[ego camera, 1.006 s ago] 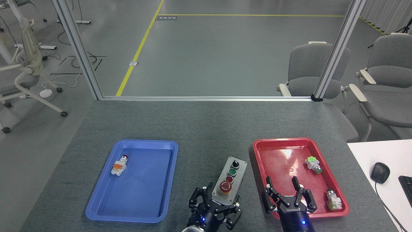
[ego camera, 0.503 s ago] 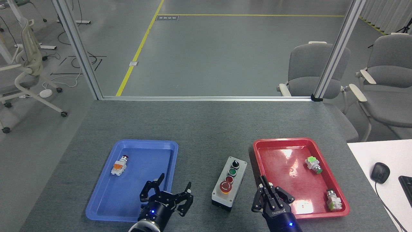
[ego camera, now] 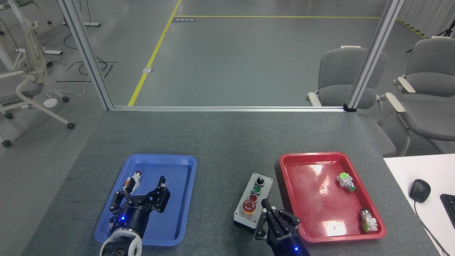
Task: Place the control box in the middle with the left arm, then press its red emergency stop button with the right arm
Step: 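Release the box and withdraw the left gripper over the blue tray, then press the red button on the control box with the right gripper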
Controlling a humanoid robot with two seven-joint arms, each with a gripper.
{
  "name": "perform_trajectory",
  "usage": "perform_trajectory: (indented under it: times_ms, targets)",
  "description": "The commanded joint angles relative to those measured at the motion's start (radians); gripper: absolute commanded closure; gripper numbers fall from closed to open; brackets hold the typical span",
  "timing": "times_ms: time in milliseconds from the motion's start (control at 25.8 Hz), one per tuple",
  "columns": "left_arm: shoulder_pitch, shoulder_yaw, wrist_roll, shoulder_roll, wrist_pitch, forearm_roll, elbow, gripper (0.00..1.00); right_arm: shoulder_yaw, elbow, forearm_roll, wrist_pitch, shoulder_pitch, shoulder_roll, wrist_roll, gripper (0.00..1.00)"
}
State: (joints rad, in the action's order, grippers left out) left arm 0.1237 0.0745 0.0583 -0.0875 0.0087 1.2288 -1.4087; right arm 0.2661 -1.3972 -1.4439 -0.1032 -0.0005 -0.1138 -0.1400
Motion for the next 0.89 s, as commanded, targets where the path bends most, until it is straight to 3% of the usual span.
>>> perform_trajectory:
  times_ms: [0,193,387,851]
  targets:
    - [-0.015,-0.013,0.0,-0.011,-0.003,-0.005,-0.022,0.01,0.048,0.057,-0.012,0.039,-0.052,0.022,0.0,1.0]
    - [-0.012,-0.013,0.052,-0.026,-0.009,0.037,-0.015,0.02,0.067,0.113,-0.012,0.065,-0.09,0.031,0.0,1.0]
    - [-0.004,-0.013,0.061,-0.029,0.023,0.192,0.016,0.02,0.081,0.159,-0.012,0.072,-0.096,0.033,0.0,1.0]
    - [0.001,-0.015,0.049,-0.035,0.023,0.186,0.007,0.01,0.094,0.207,-0.007,0.071,-0.098,0.026,-0.013,1.0]
